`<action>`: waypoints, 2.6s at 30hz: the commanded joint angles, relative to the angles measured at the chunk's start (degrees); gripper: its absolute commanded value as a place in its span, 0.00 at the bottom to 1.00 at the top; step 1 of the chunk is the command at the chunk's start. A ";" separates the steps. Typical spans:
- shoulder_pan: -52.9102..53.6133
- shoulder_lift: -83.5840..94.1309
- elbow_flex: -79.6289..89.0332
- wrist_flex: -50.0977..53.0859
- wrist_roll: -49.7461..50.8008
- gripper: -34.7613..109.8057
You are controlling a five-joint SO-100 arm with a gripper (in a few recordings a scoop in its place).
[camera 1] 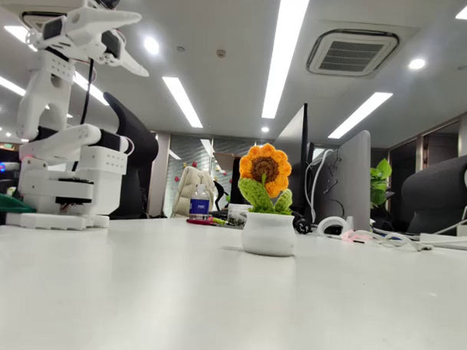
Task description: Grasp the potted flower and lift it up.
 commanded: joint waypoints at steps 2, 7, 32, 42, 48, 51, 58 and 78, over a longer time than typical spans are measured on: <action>3.69 -0.09 0.44 1.49 -1.67 0.82; 4.04 -0.09 0.53 1.93 -1.76 0.82; 4.39 -16.79 0.62 2.11 -5.01 0.82; 4.39 -27.33 3.52 -0.97 -7.47 0.82; 4.31 -33.31 6.15 -3.25 -8.09 0.82; 4.13 -33.84 10.11 -6.15 -9.32 0.82; 1.93 -40.69 10.90 -6.50 -8.61 0.82; -0.35 -60.12 10.55 -17.05 -6.68 0.82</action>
